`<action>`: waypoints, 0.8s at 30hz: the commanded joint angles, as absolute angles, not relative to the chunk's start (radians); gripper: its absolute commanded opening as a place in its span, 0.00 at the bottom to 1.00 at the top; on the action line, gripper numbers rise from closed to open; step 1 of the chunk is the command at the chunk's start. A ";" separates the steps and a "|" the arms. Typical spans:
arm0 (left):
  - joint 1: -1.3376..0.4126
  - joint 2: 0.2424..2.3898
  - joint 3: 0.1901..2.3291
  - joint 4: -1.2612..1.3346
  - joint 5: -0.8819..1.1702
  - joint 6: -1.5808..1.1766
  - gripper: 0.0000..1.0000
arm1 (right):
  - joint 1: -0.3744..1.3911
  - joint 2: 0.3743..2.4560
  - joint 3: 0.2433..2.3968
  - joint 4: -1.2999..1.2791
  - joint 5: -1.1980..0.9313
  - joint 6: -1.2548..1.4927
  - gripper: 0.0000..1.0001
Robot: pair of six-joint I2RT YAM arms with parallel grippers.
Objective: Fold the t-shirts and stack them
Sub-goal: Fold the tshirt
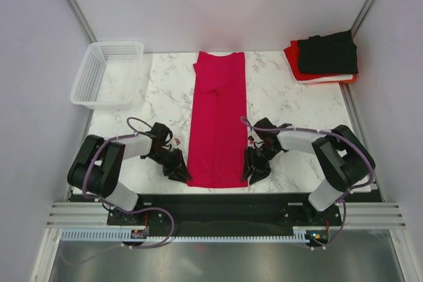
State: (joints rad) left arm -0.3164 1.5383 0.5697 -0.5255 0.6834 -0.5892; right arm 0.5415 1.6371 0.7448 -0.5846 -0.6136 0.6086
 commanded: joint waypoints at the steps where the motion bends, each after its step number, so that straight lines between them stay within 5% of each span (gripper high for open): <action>1: -0.322 1.557 0.594 -0.474 0.660 -0.614 0.31 | 0.538 1.669 0.744 -0.537 -0.520 0.609 0.48; 2: -0.321 1.559 0.595 -0.471 0.661 -0.614 0.27 | 0.537 1.672 0.750 -0.531 -0.531 0.606 0.44; 3: -0.321 1.560 0.600 -0.469 0.664 -0.612 0.23 | 0.531 1.674 0.752 -0.520 -0.537 0.604 0.28; 5: -0.322 1.555 0.606 -0.465 0.676 -0.611 0.10 | 0.525 1.672 0.767 -0.514 -0.541 0.595 0.10; 7: -0.321 1.545 0.626 -0.466 0.686 -0.606 0.03 | 0.506 1.664 0.796 -0.515 -0.542 0.581 0.01; 24: -0.272 1.735 1.219 -0.548 0.690 -0.420 0.02 | 0.279 1.658 1.221 -0.582 -0.529 0.417 0.00</action>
State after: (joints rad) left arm -0.2867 1.6875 1.1412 -0.5255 0.6891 -0.4847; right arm 0.3096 1.6215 1.1336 -0.5983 -0.5446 0.4568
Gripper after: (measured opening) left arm 0.037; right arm 0.011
